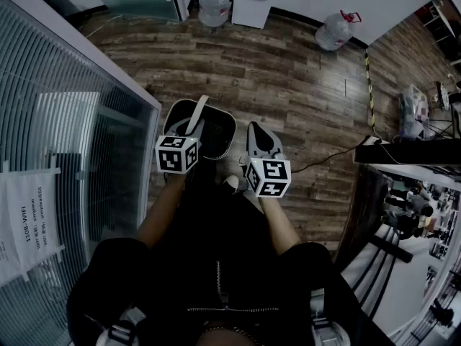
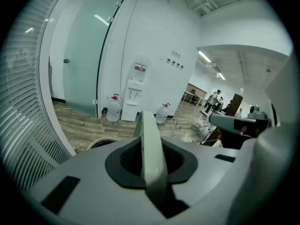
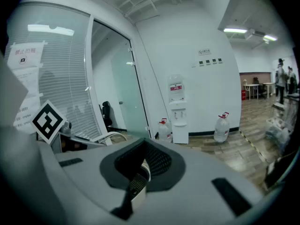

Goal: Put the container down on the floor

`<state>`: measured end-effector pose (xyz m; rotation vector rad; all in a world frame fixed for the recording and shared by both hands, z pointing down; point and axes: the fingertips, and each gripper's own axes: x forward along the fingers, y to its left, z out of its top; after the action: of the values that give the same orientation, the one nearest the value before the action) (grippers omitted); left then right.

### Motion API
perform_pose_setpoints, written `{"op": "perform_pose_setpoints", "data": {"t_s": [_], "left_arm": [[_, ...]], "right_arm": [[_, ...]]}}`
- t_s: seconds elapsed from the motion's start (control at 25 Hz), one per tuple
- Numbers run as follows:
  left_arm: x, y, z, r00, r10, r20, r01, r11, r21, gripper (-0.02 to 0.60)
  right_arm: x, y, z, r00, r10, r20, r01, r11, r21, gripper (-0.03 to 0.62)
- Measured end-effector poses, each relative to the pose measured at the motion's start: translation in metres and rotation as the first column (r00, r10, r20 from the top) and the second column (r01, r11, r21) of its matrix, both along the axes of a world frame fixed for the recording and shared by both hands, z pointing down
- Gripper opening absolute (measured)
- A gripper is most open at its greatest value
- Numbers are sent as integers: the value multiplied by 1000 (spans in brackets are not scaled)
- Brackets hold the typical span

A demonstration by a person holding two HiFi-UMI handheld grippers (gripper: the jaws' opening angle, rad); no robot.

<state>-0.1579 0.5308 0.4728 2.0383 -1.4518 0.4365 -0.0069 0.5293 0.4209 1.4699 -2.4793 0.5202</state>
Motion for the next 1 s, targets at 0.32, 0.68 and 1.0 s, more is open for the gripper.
{"op": "perform_pose_setpoints", "data": {"t_s": [0.32,0.68,1.0], "left_arm": [[2,-11,0,1000,7,1,-7,1000,-1,60],[7,-75,7,997,73,-19,-74,997,-12,60],[-4,-157,5,991,132,-16,-132,991,-16,60]], "right_arm": [[5,-4,9,1000,20,20,-20,999,-34,9],[-9,-65,13,998,53,35,-50,997,-63,9],[-31,-151,2,997,80,12,-79,994,-72,9]]}}
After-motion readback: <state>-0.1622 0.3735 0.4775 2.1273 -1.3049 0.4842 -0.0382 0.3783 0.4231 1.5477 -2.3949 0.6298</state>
